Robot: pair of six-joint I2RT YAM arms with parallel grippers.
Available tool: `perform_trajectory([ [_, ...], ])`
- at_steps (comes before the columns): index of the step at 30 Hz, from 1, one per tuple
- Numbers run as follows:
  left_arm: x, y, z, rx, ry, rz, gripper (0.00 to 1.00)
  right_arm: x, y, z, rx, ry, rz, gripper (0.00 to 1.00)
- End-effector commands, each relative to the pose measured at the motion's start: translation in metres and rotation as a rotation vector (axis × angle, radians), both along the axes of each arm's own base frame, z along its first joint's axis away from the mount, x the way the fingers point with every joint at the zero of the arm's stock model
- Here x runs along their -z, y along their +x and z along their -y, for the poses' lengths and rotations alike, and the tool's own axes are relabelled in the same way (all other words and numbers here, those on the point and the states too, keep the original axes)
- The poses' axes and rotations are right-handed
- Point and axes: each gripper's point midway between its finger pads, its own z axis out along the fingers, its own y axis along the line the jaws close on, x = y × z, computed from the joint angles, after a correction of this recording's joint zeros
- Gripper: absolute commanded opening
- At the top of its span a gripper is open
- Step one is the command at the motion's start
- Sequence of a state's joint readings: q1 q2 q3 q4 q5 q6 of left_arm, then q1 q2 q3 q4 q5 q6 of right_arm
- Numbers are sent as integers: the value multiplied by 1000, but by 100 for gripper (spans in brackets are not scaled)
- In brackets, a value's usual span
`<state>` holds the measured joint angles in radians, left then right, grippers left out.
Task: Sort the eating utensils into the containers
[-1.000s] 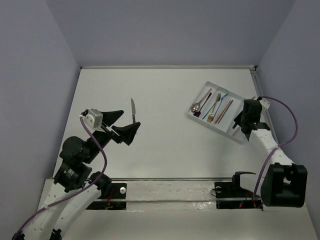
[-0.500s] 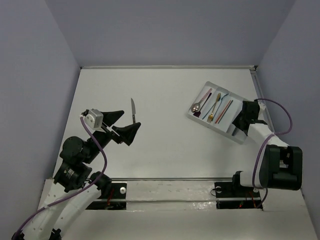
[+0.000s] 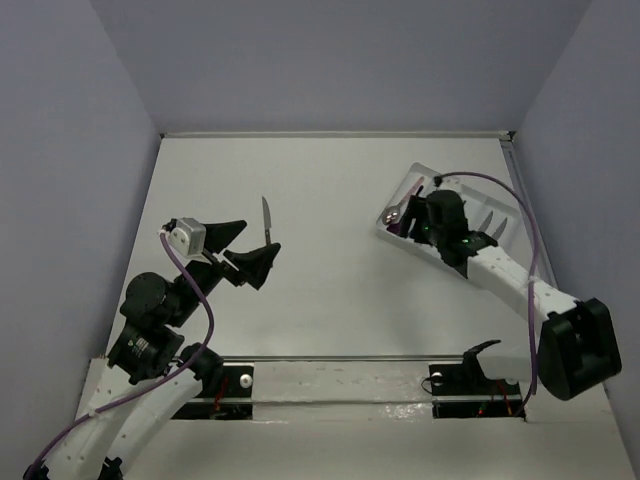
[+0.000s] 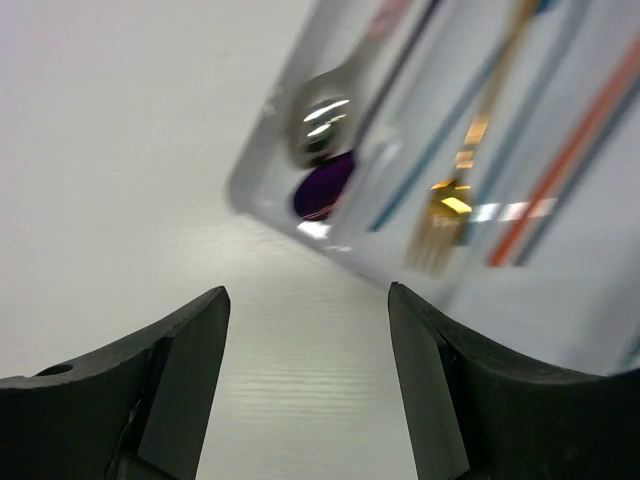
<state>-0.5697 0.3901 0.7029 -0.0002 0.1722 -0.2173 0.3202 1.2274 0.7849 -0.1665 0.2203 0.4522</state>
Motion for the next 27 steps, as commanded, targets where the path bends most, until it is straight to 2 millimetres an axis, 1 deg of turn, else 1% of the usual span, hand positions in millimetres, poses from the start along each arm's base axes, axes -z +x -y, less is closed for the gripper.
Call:
perform_trajectory([
  [1, -22, 4, -13, -73, -33, 40, 99, -9, 3, -132, -258, 12, 26, 71],
  [3, -24, 10, -26, -149, -53, 36, 99, -5, 1, -177, -343, -9, 18, 71],
  [4, -24, 11, -29, -166, -60, 31, 99, -5, 12, -209, -382, -22, 14, 71],
  [5, -25, 13, -36, -203, -71, 31, 99, -4, 13, -230, -415, -35, 11, 71],
  [6, -28, 15, -46, -255, -98, 29, 99, -5, 6, -260, -476, -53, 20, 71],
  [7, -29, 15, -51, -281, -112, 29, 99, -2, 17, -288, -499, -73, 12, 71],
  [8, -31, 17, -62, -333, -138, 28, 99, 2, 18, -303, -516, -93, 10, 71],
  [9, -31, 17, -67, -354, -150, 27, 99, 5, 13, -323, -552, -115, 13, 71],
  [10, -27, 17, -70, -372, -149, 11, 99, 15, 11, -331, -566, -144, -15, 71],
  [11, -29, 16, -78, -404, -167, 14, 99, 21, 19, -352, -577, -147, -13, 71],
  [12, -29, 16, -80, -418, -178, 10, 99, 29, 11, -361, -596, -173, -33, 71],
  [13, -29, 16, -83, -427, -185, 12, 99, 35, 16, -365, -593, -189, -41, 70],
  [14, -30, 15, -84, -431, -191, 14, 99, 38, 12, -374, -603, -201, -47, 70],
  [15, -30, 15, -86, -438, -196, 15, 99, 42, 23, -382, -586, -218, -35, 70],
  [16, -30, 15, -85, -436, -197, 14, 99, 50, 17, -382, -591, -255, -57, 69],
  [17, -30, 15, -85, -433, -196, 15, 99, 53, 20, -382, -581, -272, -61, 69],
  [21, -30, 15, -83, -428, -193, 13, 99, 72, 17, -387, -584, -296, -93, 64],
  [22, -31, 14, -83, -426, -194, 16, 99, 81, 15, -387, -589, -300, -105, 61],
  [24, -30, 14, -83, -423, -194, 16, 99, 92, 8, -391, -604, -301, -129, 57],
  [25, -31, 14, -82, -420, -194, 17, 99, 104, 6, -387, -602, -321, -153, 52],
  [26, -30, 14, -81, -414, -192, 17, 99, 109, 6, -384, -594, -337, -162, 44],
  [27, -30, 14, -80, -411, -190, 16, 99, 114, 5, -381, -577, -340, -172, 29],
])
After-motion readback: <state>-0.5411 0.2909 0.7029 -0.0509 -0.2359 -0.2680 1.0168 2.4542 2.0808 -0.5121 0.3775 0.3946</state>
